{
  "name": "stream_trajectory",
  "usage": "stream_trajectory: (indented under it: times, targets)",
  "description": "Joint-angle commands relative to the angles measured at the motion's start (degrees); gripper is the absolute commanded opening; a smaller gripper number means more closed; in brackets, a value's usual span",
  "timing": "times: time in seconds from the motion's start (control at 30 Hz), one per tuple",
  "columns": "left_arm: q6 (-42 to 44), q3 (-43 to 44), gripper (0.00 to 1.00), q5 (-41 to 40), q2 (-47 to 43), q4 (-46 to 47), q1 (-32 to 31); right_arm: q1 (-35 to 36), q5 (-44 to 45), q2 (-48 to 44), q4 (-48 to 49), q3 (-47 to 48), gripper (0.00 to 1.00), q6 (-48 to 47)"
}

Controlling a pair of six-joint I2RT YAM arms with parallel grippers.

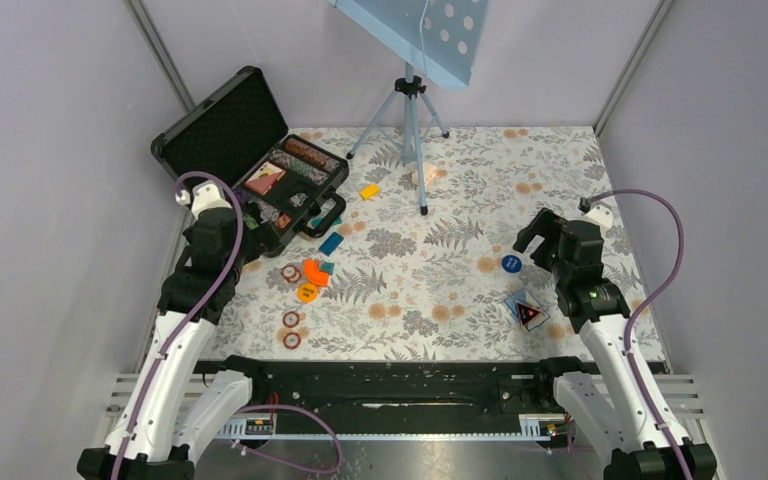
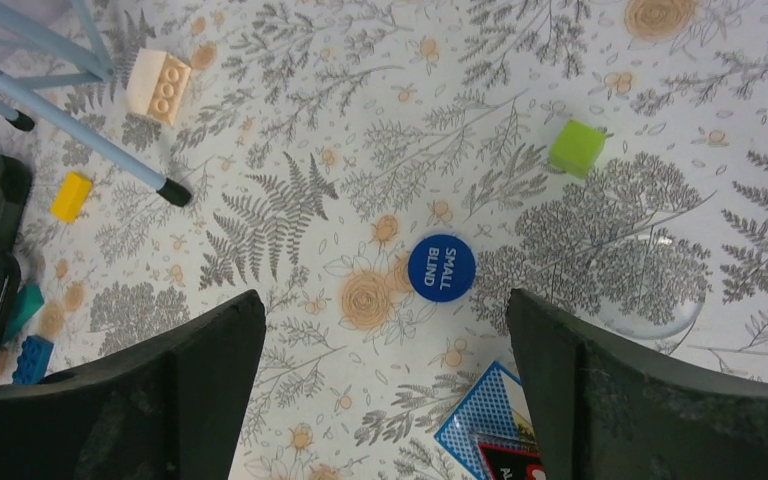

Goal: Pack up texas hold em set

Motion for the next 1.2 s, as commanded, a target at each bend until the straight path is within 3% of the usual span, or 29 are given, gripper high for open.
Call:
stream_trajectory:
  times: [0.0, 0.27, 0.67, 0.83, 1.03, 1.17]
  targets:
    - [0.67, -1.94, 0.99, 1.01, -1.37, -1.66, 0.22, 0.26, -3.35, 1.01, -5.18, 2.69, 0.96, 1.44]
    - [0.03, -5.33, 0.99, 3.46, -1.66, -2.54, 0.21, 1.10, -9.18, 3.63, -6.72, 1.56, 0.91, 3.38]
    - [-5.03, -11.76, 0.91, 8.35, -0.69, -1.84, -0.19, 10.61, -6.11, 5.05, -7.79, 1.00, 0.89, 5.20]
    - [-3.84, -10.17, 0.91, 6.81, 0.31, -2.60, -0.31, 10.80, -0.25, 7.07, -12.58, 2.91, 0.88, 6.27]
    - [-0.74, -6.30, 0.93, 4.81, 1.81, -3.44, -0.23, 11.45, -6.33, 12.23, -10.98, 5.72, 0.85, 8.70]
    - [1.92, -3.66, 0.94, 4.58, 1.13, -3.42, -0.09, 18.51, -2.06, 17.37, -8.52, 9.80, 0.84, 11.20]
